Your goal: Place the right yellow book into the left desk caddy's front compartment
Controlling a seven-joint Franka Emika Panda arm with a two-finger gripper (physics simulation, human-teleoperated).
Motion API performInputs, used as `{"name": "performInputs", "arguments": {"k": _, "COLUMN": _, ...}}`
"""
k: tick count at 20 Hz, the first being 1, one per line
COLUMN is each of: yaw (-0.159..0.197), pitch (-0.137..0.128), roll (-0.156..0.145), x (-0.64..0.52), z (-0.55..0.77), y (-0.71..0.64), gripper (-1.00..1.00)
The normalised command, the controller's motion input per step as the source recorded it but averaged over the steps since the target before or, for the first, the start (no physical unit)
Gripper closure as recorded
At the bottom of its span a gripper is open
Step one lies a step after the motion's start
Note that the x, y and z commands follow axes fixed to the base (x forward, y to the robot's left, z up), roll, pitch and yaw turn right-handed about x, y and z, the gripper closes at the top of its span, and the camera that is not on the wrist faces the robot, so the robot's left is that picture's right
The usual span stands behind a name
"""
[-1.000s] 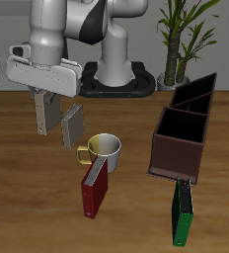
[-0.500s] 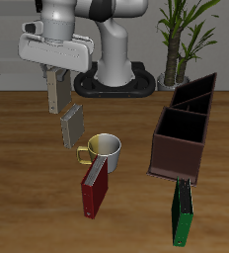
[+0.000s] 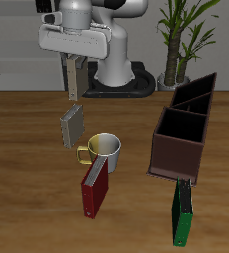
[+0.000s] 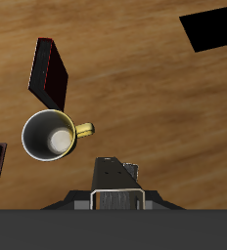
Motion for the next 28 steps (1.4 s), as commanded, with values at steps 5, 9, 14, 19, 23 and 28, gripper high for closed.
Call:
{"name": "performInputs", "arguments": {"k": 5, "yaw": -0.003, "pitch": 0.018, "roll": 0.045, "x": -0.37, "z": 0.01, "y": 0.43, "gripper": 1.00}}
{"name": "performInputs", "arguments": {"k": 9, "yaw": 0.005, "pitch": -0.024, "roll": 0.035, "x": -0.34, "z": 0.09, "y": 0.29, "gripper": 1.00}}
{"name": "performInputs", "arguments": {"k": 14, "yaw": -0.021, "pitch": -0.019, "roll": 0.015, "x": -0.37, "z": 0.03, "y": 0.32, "gripper": 1.00}}
{"name": "performInputs", "arguments": {"k": 19, "yaw": 0.019, "pitch": 0.006, "roll": 0.028, "x": -0.27, "z": -0.06, "y": 0.33, "gripper": 1.00}}
{"name": "performInputs", "arguments": {"k": 23, "yaw": -0.014, "pitch": 0.013, "roll": 0.007, "x": -0.19, "z": -0.07, "y": 0.32, "gripper": 1.00}}
{"name": "performInputs", "arguments": {"k": 28, "yaw": 0.020, "pitch": 0.016, "roll": 0.062, "x": -0.07, "z": -0.07, "y": 0.37, "gripper": 1.00}}
